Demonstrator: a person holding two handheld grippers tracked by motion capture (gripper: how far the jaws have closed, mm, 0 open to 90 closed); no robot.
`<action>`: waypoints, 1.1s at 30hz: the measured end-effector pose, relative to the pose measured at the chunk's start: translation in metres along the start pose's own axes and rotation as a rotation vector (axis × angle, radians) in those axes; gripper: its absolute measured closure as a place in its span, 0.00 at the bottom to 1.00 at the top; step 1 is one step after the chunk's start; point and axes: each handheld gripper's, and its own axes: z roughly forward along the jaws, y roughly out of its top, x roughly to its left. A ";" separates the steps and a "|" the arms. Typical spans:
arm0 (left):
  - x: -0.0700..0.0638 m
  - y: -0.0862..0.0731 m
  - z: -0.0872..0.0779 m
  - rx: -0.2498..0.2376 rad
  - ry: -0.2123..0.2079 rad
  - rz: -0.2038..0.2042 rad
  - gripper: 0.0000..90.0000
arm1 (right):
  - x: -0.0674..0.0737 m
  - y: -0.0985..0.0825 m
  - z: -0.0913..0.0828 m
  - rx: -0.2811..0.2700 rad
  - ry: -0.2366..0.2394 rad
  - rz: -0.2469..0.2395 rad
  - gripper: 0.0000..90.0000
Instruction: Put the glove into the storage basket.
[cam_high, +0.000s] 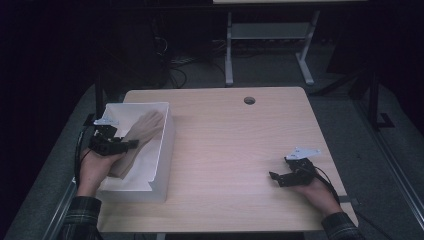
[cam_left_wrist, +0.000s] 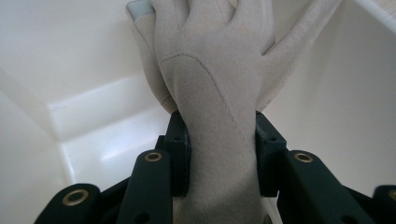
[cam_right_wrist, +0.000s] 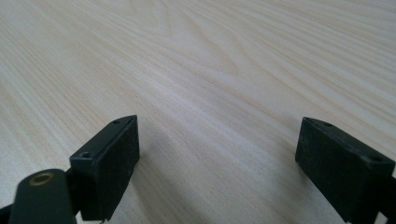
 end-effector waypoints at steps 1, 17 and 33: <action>0.000 -0.002 0.003 0.004 0.000 -0.001 0.72 | 0.000 0.000 0.000 0.000 0.000 0.000 0.15; -0.003 -0.022 0.042 0.072 -0.011 -0.007 0.71 | 0.000 0.000 0.000 -0.001 0.000 0.001 0.15; -0.001 -0.024 0.052 0.105 -0.041 -0.030 0.39 | 0.000 0.000 0.000 -0.003 0.000 0.001 0.15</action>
